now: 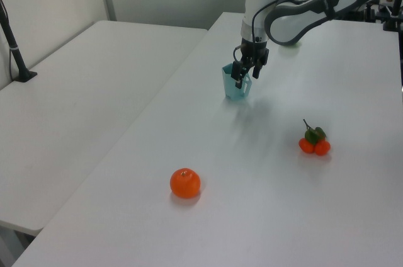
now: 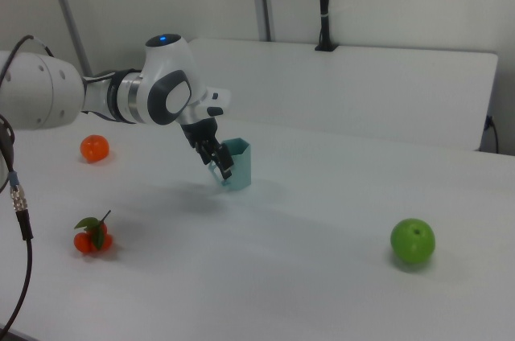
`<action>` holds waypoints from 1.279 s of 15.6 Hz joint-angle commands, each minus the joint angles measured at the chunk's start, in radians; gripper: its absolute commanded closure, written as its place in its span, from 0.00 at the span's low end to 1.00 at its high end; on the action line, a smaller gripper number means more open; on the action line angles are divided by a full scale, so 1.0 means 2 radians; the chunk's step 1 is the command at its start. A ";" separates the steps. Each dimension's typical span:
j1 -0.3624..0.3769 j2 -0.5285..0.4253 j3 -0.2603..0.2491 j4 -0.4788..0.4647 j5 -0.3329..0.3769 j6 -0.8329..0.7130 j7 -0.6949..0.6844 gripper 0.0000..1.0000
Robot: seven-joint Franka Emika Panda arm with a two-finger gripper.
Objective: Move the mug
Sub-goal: 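Move the gripper down to the light-blue mug's rim, then close the gripper on the mug rim and lift it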
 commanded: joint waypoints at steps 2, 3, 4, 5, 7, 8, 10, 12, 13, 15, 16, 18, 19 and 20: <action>0.014 0.010 -0.001 -0.004 -0.026 0.012 0.015 0.25; 0.014 0.011 -0.001 -0.008 -0.030 0.019 0.015 0.42; 0.014 0.011 -0.001 -0.013 -0.030 0.032 0.015 0.55; 0.014 0.011 -0.001 -0.013 -0.030 0.036 0.015 0.66; 0.012 0.011 -0.001 -0.011 -0.030 0.036 0.015 0.68; 0.012 0.011 -0.001 -0.011 -0.030 0.036 0.014 0.68; 0.012 0.011 -0.001 -0.011 -0.033 0.036 0.013 0.68; 0.010 0.011 -0.001 -0.009 -0.037 0.037 0.012 0.68; 0.009 0.011 -0.001 -0.009 -0.040 0.043 0.011 0.68; 0.008 0.012 -0.001 -0.012 -0.057 0.067 0.010 0.71; 0.007 0.012 -0.001 -0.012 -0.067 0.067 0.008 0.75; 0.008 0.015 -0.001 -0.012 -0.074 0.067 0.008 0.97; 0.008 0.017 -0.001 -0.013 -0.076 0.067 0.008 1.00; 0.008 0.017 -0.001 -0.012 -0.076 0.067 0.008 1.00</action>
